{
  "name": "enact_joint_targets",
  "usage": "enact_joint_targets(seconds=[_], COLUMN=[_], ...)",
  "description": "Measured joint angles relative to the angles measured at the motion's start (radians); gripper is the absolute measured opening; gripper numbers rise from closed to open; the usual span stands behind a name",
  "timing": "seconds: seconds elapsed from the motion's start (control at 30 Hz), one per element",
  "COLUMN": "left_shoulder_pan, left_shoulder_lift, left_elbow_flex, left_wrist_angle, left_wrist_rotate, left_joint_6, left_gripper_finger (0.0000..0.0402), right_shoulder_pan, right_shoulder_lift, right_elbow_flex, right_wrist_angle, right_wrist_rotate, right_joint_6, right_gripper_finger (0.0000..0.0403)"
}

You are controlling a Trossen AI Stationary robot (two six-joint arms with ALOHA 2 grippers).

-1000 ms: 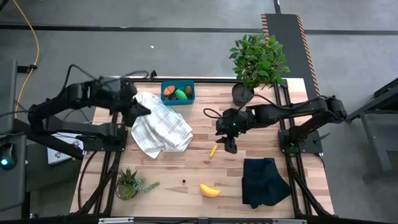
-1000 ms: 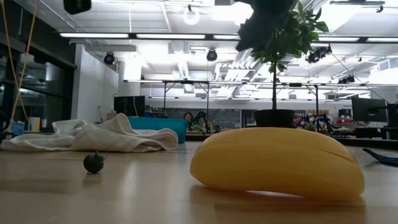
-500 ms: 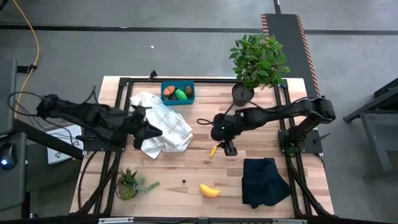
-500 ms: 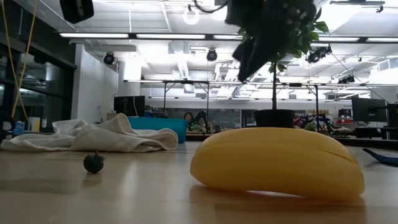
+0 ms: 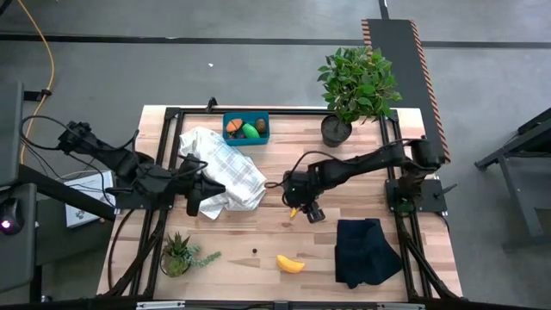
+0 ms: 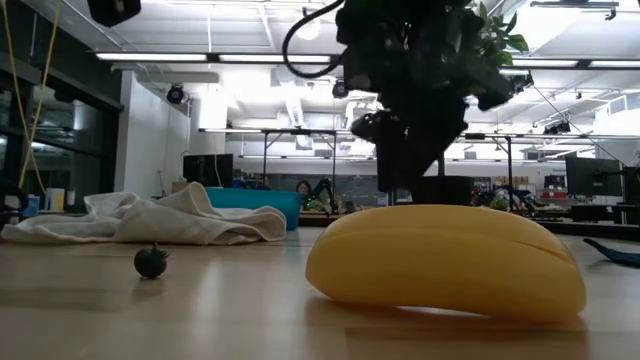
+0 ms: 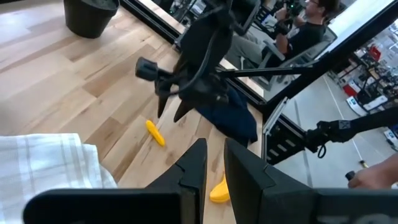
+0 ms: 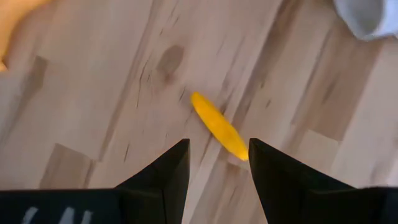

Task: Pick and placing Produce into tupperware
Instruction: Put the yellow corn into the blue bin

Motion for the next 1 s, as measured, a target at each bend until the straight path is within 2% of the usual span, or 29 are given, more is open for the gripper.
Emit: enact_joint_targets(seconds=[0.23, 0.53, 1.0], left_shoulder_pan=[-0.052, -0.073, -0.072], left_shoulder_lift=[0.0, 0.011, 0.051], left_elbow_flex=[0.0, 0.0, 0.0], left_wrist_angle=[-0.001, -0.002, -0.001], left_wrist_rotate=[-0.057, -0.059, -0.058], left_joint_6=[-0.032, -0.073, -0.089], left_gripper_finger=[0.0044, 0.0044, 0.0044], right_shoulder_pan=[0.031, 0.032, 0.033], right_shoulder_lift=[0.052, 0.084, 0.084], right_elbow_flex=[0.0, 0.0, 0.0], right_wrist_angle=[0.018, 0.069, 0.072], right_wrist_rotate=[0.059, 0.131, 0.098], right_joint_6=[-0.112, -0.155, -0.219], right_gripper_finger=[0.0155, 0.0155, 0.0155])
